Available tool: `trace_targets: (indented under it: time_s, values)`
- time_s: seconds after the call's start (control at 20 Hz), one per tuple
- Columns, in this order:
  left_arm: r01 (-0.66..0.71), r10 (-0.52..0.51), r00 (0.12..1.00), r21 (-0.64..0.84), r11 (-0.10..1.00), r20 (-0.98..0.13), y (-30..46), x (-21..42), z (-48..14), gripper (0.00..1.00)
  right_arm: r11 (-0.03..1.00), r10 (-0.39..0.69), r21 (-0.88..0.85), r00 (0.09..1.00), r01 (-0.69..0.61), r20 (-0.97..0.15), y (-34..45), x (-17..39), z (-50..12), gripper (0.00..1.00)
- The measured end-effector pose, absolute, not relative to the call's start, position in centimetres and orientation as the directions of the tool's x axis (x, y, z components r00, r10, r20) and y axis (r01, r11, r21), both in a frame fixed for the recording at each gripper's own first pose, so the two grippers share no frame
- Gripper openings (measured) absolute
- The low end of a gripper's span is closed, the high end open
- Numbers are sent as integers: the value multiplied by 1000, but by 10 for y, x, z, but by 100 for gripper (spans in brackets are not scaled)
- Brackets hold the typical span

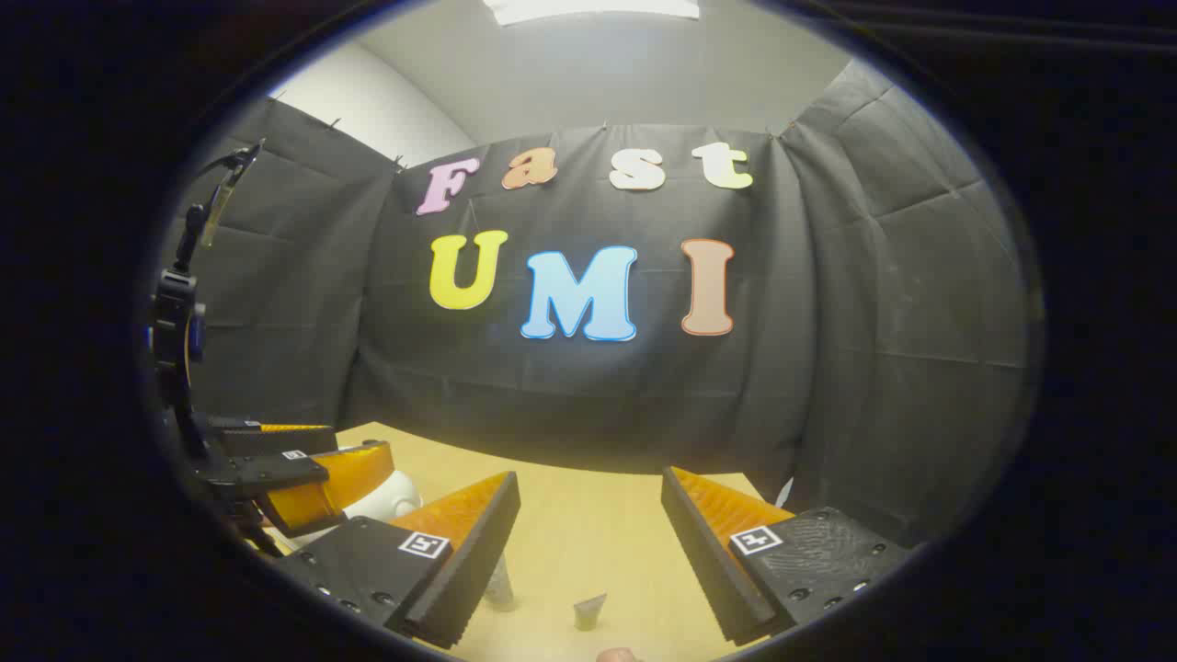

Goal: First open the suitcase, pack the skin care products into it, and then close the suitcase.

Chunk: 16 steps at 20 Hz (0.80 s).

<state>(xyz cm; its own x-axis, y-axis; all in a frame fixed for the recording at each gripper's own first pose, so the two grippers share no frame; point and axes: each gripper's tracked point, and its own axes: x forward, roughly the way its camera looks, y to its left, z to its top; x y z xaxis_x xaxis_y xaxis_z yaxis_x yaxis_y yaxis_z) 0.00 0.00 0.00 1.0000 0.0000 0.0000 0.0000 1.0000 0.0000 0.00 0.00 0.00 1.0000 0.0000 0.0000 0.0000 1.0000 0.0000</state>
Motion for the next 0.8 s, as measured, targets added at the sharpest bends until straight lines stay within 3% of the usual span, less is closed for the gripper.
trace_targets:
  time_s: [0.8]
  values:
    - [-5, 6, 999, 18, 1000, -31, 1, 1, -5, 94, 999, -50, 8, 997, 51, -56, -4, 3, -13, 94]
